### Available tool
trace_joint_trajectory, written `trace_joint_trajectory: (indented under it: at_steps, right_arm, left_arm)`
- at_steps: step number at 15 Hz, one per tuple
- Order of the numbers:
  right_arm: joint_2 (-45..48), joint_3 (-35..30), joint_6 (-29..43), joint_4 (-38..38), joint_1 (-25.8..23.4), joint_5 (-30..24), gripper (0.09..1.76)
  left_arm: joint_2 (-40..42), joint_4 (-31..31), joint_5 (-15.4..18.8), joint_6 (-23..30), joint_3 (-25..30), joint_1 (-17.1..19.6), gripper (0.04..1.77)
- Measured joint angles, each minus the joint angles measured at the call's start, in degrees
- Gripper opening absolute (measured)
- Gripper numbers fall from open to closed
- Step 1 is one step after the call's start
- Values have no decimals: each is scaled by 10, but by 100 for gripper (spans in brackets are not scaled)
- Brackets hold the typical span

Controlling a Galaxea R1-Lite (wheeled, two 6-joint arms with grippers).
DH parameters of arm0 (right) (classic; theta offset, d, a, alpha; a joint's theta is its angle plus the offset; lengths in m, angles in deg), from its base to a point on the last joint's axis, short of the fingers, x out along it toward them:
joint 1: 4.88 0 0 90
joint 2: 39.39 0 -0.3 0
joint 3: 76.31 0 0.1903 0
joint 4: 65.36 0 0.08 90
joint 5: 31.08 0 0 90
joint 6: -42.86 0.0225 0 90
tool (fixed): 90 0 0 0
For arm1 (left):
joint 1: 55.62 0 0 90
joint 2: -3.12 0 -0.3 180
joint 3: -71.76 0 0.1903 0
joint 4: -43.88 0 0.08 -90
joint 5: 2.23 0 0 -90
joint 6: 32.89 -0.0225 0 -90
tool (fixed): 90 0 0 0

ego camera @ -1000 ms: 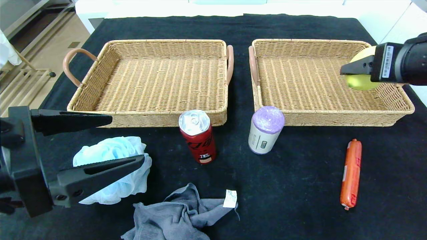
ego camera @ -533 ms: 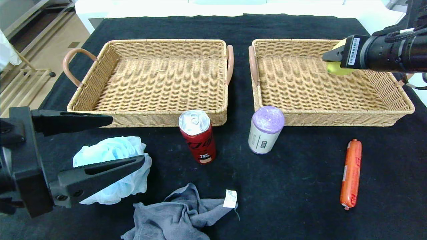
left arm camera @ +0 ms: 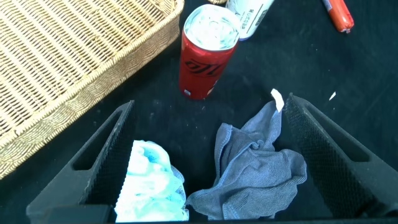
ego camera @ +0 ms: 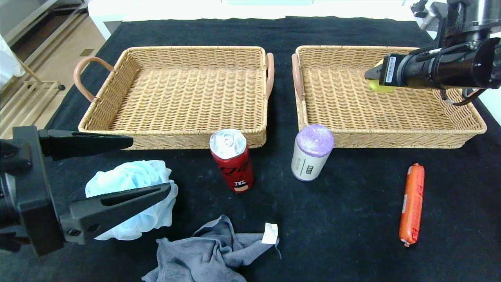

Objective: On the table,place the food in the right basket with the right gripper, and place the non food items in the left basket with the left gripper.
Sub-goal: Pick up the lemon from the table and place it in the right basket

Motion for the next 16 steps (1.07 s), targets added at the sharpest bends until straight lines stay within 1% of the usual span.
trace_joint_trajectory:
  at_steps: [2,7,11,16]
  right_arm:
    - [-18,13,0,0,-12,-19,121]
    - [-31,22,0,0,-20,-22,121]
    - [-32,24,-3,0,-20,-23,141]
    - [-32,25,-3,-1,-20,-22,155]
  left_arm:
    - [0,0,0,0,0,0,172]
    - [0,0,0,0,-1,0,172]
    - [2,0,0,0,-1,0,172]
    - [2,0,0,0,-1,0,172]
